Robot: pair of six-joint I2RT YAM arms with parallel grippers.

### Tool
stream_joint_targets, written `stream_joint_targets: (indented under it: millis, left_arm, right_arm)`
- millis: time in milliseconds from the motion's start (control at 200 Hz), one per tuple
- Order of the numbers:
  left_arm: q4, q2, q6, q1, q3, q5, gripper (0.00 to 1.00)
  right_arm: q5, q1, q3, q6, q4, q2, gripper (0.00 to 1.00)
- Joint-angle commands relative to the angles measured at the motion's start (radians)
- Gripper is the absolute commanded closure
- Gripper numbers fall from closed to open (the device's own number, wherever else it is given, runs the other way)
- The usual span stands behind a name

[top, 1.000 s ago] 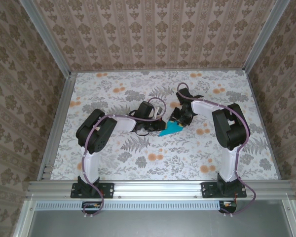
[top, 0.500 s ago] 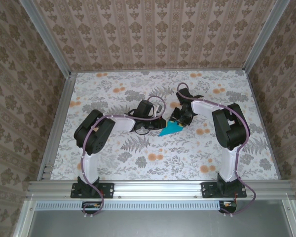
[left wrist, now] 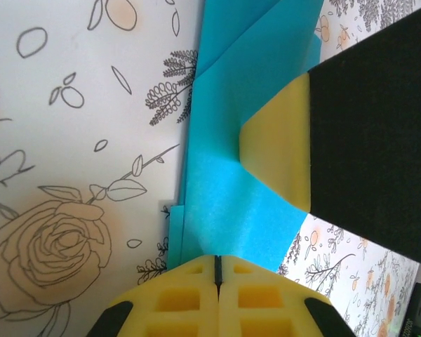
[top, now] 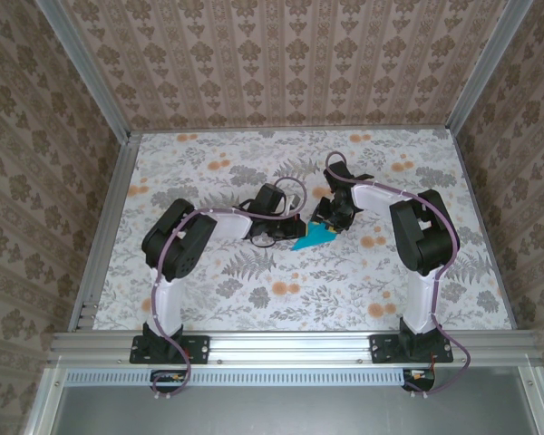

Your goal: Fold a paper plane with a square sheet of paper (pick it up from the middle)

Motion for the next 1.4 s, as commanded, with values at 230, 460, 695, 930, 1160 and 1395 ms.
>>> stream_joint_targets:
  millis: [230, 460, 695, 930, 1160, 1395]
  left_arm:
    - [-0.173, 0.028, 0.065, -0.019, 0.044, -0.049, 0.98]
    - [-0.266, 0.047, 0.093, -0.019, 0.06, -0.069, 0.99]
    - [-0.288, 0.064, 0.106, -0.019, 0.075, -0.066, 0.99]
    - [-0.302, 0.072, 0.106, -0.019, 0.081, -0.069, 1.0]
    - [-0.306, 0.078, 0.101, -0.018, 0.084, -0.069, 1.0]
    - [-0.311, 0.08, 0.092, -0.019, 0.086, -0.071, 1.0]
  right_arm:
    - [0.027, 0.0, -0.087, -0.01, -0.008, 0.108, 0.55]
    - [-0.076, -0.02, -0.08, -0.011, 0.11, -0.063, 0.5]
    - [-0.137, -0.029, -0.144, -0.024, 0.204, -0.197, 0.54]
    - [-0.195, -0.025, -0.198, -0.029, 0.297, -0.239, 0.69]
    - [-0.237, -0.005, -0.142, -0.022, 0.291, -0.163, 0.82]
    - [-0.179, -0.004, -0.097, -0.036, 0.224, -0.075, 0.84]
